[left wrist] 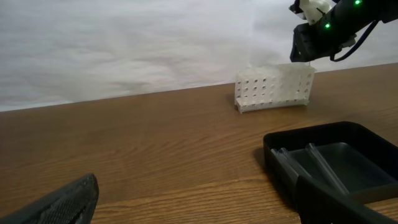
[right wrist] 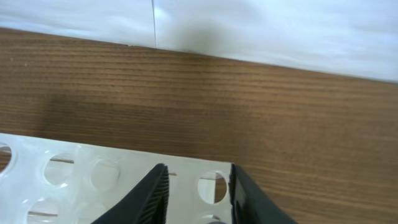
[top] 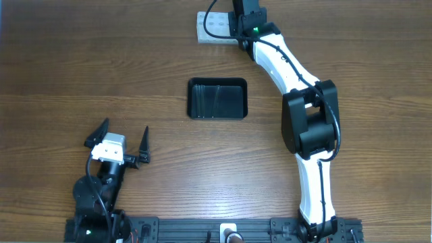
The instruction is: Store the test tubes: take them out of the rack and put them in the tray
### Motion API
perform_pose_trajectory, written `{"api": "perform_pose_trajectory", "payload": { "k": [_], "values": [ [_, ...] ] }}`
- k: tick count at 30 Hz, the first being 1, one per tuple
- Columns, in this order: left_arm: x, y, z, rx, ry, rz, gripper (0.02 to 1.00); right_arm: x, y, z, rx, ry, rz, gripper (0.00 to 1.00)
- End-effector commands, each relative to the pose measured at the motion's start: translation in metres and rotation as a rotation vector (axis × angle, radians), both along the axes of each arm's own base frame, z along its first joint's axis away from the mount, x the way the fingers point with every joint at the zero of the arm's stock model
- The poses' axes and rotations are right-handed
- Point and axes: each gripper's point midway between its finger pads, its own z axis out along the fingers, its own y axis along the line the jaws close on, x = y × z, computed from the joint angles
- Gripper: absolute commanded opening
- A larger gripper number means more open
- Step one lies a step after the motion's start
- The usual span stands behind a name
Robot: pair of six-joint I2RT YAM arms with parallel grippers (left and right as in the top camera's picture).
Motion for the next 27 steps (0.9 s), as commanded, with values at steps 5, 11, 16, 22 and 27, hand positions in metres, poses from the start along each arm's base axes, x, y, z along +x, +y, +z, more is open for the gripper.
{"api": "perform_pose_trajectory", "payload": {
  "k": [5,11,16,22,27],
  "values": [
    [-0.001,-0.003,-0.001,0.013,-0.005,-0.014,1.000,-0.002,0.002,-0.009,0.011,0.020,-0.003,0.154],
    [-0.001,-0.003,-0.001,0.013,-0.005,-0.014,1.000,-0.001,0.001,-0.008,0.010,0.019,-0.006,0.106],
    [-0.001,-0.003,-0.001,0.013,-0.005,-0.014,1.000,-0.001,0.001,-0.008,0.032,0.015,-0.024,0.082],
    [-0.001,-0.003,-0.001,0.014,-0.006,-0.014,1.000,0.004,-0.003,0.009,0.069,-0.026,-0.044,0.086],
    [-0.001,-0.003,-0.001,0.013,-0.005,-0.014,1.000,0.002,-0.003,0.044,0.087,-0.079,-0.042,0.093]
  ]
}}
